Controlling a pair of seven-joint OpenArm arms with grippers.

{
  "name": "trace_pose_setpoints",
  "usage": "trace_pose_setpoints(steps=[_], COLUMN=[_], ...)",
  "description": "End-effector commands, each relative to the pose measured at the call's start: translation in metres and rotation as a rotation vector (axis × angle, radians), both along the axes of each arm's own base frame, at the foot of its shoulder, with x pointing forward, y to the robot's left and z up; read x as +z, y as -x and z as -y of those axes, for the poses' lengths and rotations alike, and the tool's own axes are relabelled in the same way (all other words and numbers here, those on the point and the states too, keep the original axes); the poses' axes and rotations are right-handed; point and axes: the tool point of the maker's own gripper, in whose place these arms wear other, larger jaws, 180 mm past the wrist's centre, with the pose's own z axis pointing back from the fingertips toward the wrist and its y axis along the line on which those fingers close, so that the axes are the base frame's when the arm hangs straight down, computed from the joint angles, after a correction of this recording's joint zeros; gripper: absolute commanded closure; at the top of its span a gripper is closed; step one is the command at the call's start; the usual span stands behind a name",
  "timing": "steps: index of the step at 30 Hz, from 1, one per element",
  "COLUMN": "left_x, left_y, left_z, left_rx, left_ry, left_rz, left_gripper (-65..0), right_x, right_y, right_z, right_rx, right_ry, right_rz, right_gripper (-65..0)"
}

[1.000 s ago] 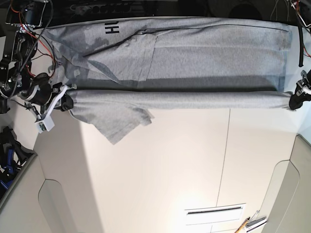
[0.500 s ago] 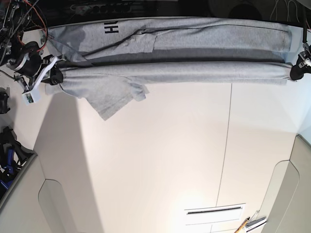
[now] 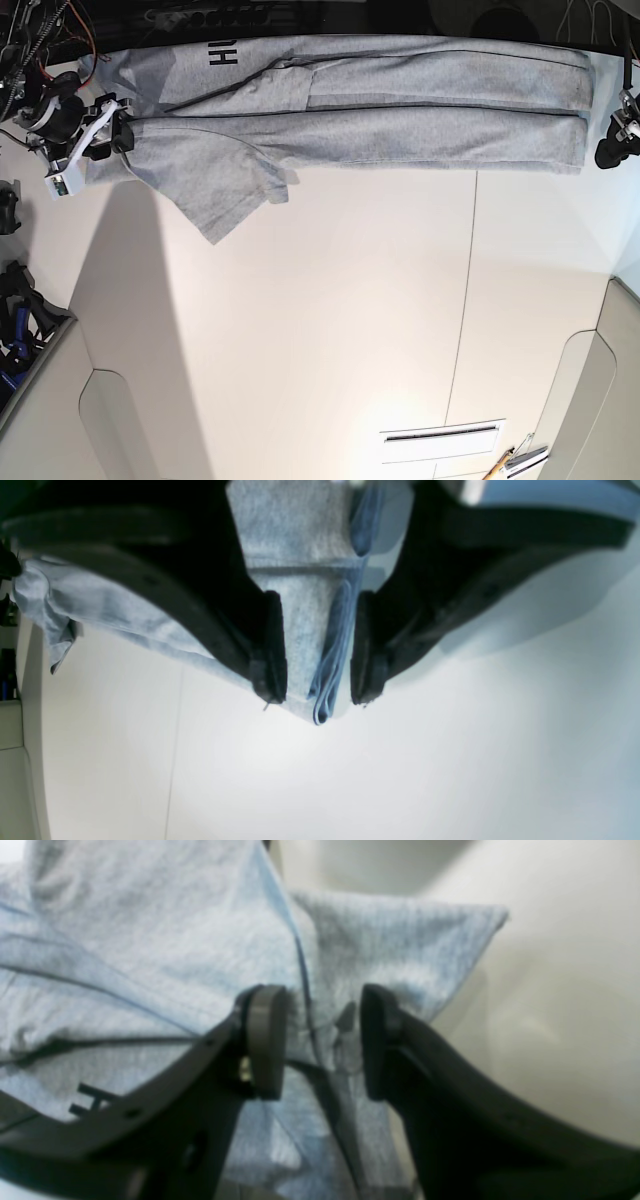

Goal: Fold the T-shirt properly
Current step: 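Lift both grippers and fold the shirt's lower half toward the collar side, then hold the left gripper still and drag the right gripper's edge along the shirt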

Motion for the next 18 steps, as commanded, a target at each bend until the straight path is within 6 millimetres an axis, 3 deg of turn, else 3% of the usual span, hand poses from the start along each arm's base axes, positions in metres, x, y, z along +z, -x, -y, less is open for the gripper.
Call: trace_pose_setpoints(steps=[1, 5, 13, 18], left_x=[0.019, 0.021, 0.023, 0.024], left_y=[-0.009, -0.012, -0.014, -0.015], left_z=[-0.008, -0.007, -0.007, -0.008], left_rx=[-0.005, -0.004, -0.005, -0.002], left_ry=[-0.023, -0.016, -0.018, -0.020], left_rz=[0.057, 0.069, 0.077, 0.083], left_gripper=[-25.0, -25.0, -25.0, -25.0], right_x=[0.014, 0.034, 0.077, 0.081], right_y=[-0.011, -0.023, -0.071, -0.087], right_z=[0.002, -0.004, -0.006, -0.005], right_rx=[0.004, 0.020, 0.021, 0.013], right_ry=[0.002, 0.009, 0.009, -0.011], right_rz=[0.060, 0.148, 0.327, 0.349], right_gripper=[-24.6, -24.5, -24.4, -24.7])
